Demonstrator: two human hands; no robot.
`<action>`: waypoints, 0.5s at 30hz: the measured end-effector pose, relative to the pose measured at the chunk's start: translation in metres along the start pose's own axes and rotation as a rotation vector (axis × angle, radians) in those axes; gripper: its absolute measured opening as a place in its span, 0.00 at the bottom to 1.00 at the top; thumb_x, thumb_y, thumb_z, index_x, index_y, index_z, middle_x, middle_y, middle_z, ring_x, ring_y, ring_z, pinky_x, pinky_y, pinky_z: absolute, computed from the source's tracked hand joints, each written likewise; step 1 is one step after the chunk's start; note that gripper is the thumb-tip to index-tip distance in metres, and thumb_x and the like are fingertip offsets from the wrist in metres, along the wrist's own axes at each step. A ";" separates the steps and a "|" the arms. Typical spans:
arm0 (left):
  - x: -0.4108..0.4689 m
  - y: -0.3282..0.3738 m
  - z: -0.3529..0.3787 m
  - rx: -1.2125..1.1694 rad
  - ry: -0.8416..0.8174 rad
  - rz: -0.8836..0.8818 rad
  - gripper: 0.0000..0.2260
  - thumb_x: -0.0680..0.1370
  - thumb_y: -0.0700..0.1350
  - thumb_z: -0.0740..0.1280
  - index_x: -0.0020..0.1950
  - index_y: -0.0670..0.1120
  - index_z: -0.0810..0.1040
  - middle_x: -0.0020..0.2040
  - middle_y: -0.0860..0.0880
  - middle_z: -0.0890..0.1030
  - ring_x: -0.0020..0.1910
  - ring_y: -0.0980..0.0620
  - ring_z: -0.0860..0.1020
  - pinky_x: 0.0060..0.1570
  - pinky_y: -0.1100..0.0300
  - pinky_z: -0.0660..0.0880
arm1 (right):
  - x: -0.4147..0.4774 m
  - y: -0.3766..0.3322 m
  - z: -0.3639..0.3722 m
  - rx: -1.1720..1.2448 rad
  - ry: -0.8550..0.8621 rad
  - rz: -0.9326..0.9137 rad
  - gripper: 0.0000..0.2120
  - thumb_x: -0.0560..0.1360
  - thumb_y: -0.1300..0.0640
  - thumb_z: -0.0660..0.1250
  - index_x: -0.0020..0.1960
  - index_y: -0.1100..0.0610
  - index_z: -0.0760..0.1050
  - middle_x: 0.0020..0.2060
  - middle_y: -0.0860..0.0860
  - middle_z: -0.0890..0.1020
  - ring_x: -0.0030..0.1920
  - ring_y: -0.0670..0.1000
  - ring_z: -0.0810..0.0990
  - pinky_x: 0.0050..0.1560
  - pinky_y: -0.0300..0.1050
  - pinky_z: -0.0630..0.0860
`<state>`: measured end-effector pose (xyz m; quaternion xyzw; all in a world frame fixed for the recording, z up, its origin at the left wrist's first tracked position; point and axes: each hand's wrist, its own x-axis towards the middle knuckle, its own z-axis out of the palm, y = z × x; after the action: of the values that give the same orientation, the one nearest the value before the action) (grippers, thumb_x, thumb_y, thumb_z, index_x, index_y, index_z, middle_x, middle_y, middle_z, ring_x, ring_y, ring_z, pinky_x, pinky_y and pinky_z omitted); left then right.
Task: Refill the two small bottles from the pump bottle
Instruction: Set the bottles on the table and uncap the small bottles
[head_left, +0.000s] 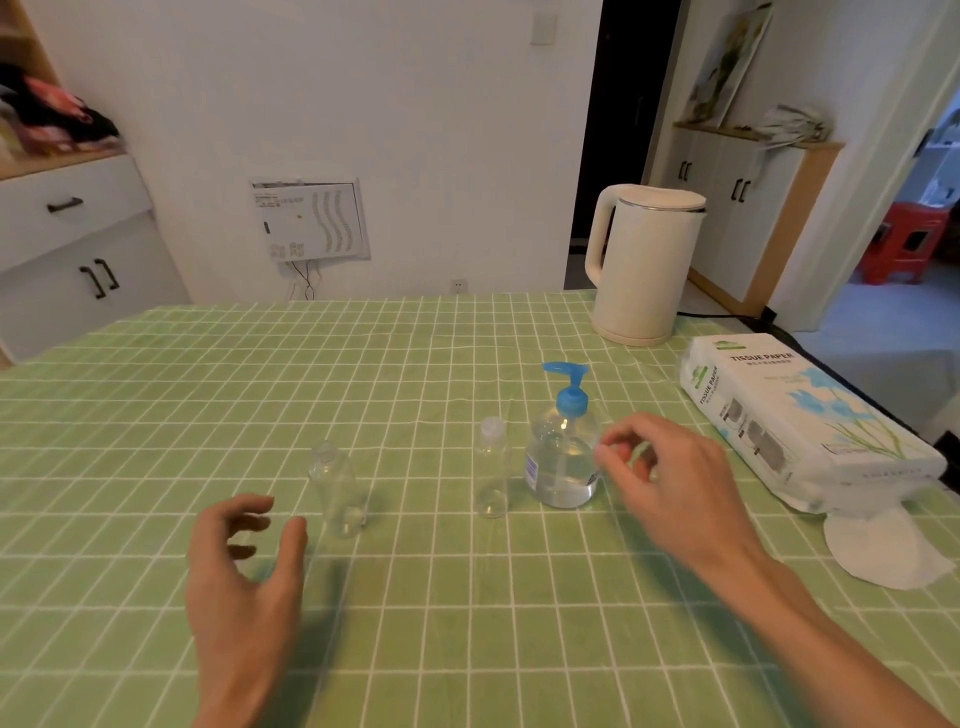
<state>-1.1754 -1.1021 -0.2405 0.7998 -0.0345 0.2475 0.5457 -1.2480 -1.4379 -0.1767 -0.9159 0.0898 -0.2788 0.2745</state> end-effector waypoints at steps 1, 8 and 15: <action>-0.007 0.004 0.001 -0.021 0.024 0.036 0.20 0.77 0.34 0.75 0.54 0.59 0.74 0.53 0.50 0.79 0.50 0.52 0.78 0.50 0.61 0.75 | 0.004 -0.014 0.003 0.033 -0.017 -0.045 0.02 0.80 0.50 0.72 0.49 0.48 0.81 0.39 0.40 0.81 0.36 0.42 0.80 0.40 0.46 0.82; -0.047 0.030 0.024 -0.139 -0.239 0.086 0.19 0.75 0.31 0.75 0.56 0.52 0.77 0.53 0.60 0.81 0.52 0.57 0.81 0.46 0.65 0.77 | 0.034 -0.076 0.038 -0.141 -0.238 -0.095 0.23 0.79 0.36 0.67 0.70 0.44 0.73 0.48 0.42 0.79 0.47 0.47 0.80 0.48 0.51 0.79; -0.053 0.028 0.029 -0.110 -0.419 0.040 0.22 0.76 0.41 0.77 0.65 0.58 0.74 0.60 0.67 0.79 0.60 0.61 0.80 0.53 0.62 0.81 | 0.036 -0.077 0.043 -0.172 -0.249 -0.109 0.09 0.82 0.48 0.66 0.55 0.53 0.78 0.45 0.46 0.83 0.44 0.51 0.82 0.46 0.50 0.79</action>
<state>-1.2208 -1.1508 -0.2474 0.8020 -0.1765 0.0842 0.5644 -1.1935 -1.3660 -0.1477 -0.9670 0.0289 -0.1688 0.1887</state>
